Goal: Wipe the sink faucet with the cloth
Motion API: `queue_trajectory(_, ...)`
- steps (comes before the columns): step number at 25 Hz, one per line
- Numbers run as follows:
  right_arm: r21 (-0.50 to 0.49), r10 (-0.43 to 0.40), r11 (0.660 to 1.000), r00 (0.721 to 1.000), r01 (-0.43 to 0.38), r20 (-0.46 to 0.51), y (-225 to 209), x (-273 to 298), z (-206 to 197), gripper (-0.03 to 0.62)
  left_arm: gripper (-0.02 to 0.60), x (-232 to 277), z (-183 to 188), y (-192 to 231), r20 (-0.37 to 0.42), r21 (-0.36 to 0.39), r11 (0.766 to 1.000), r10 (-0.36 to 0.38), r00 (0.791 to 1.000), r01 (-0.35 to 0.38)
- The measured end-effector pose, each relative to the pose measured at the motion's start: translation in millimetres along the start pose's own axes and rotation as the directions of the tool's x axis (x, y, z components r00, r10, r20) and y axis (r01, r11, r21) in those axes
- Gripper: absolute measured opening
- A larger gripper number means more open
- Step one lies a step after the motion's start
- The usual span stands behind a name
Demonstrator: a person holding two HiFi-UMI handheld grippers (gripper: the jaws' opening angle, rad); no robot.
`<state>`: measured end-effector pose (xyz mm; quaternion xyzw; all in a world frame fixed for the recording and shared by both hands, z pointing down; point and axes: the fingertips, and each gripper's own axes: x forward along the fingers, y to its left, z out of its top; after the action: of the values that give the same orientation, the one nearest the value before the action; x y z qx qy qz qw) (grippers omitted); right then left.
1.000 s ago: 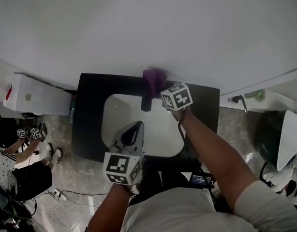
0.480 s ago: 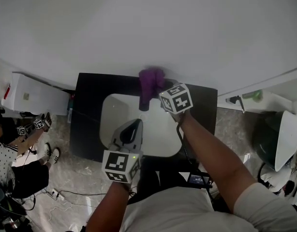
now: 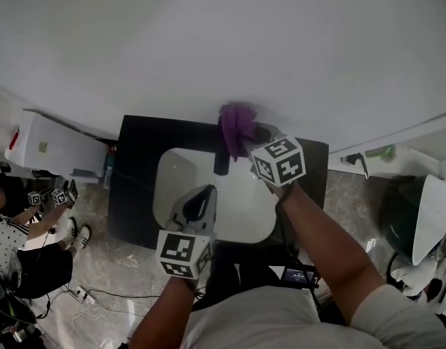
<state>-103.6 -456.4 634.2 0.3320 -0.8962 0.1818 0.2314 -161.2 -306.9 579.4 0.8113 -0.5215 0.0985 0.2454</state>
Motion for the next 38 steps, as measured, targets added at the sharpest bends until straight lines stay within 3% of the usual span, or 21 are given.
queue_trajectory(3, -0.013, -0.019, 1.000, 0.999, 0.019, -0.027, -7.0, 17.0, -14.3, 0.081, 0.005, 1.6, 1.4, -1.2, 0.000, -0.001, 1.000, 0.000, 1.000, 0.000)
queue_trajectory(10, 0.075, 0.009, 0.997, 0.969, 0.009, -0.246, -21.1, 64.6, -108.8, 0.081, 0.005, -0.1, -8.3, 0.1, -0.013, 0.010, 1.000, 0.008, 1.000, -0.008)
queue_trajectory(13, 0.074, 0.007, 0.997, 0.965, 0.013, -0.262, -21.6, 62.0, -114.3, 0.083, 0.005, -4.2, -7.3, -1.4, -0.014, 0.008, 1.000, 0.007, 1.000, -0.007)
queue_trajectory(17, 0.065, 0.003, 0.998, 0.986, 0.008, -0.165, -13.2, 22.2, -81.4, 0.086, 0.005, -12.7, -2.5, -8.8, -0.011, 0.033, 0.999, 0.004, 1.000, -0.004)
queue_trajectory(22, 0.040, 0.023, 0.999, 0.999, -0.025, 0.039, 20.5, -66.0, -1.5, 0.086, 0.005, -33.0, 29.9, -30.2, 0.045, 0.073, 0.997, 0.003, 0.999, -0.006)
queue_trajectory(29, -0.038, 0.042, 0.999, 0.943, -0.032, 0.331, 94.7, -202.0, 113.2, 0.086, 0.005, -86.1, 118.7, -70.6, 0.197, 0.149, 0.988, -0.003, 0.980, -0.027)
queue_trajectory(34, -0.092, 0.069, 0.995, 0.911, -0.034, 0.407, 130.2, -265.6, 143.0, 0.086, 0.005, -121.3, 161.2, -104.8, 0.270, 0.187, 0.982, -0.012, 0.963, -0.040)
queue_trajectory(38, -0.100, 0.079, 0.994, 0.908, -0.040, 0.412, 142.2, -280.0, 147.8, 0.083, 0.005, -136.5, 172.9, -114.5, 0.301, 0.200, 0.978, -0.010, 0.954, -0.053)
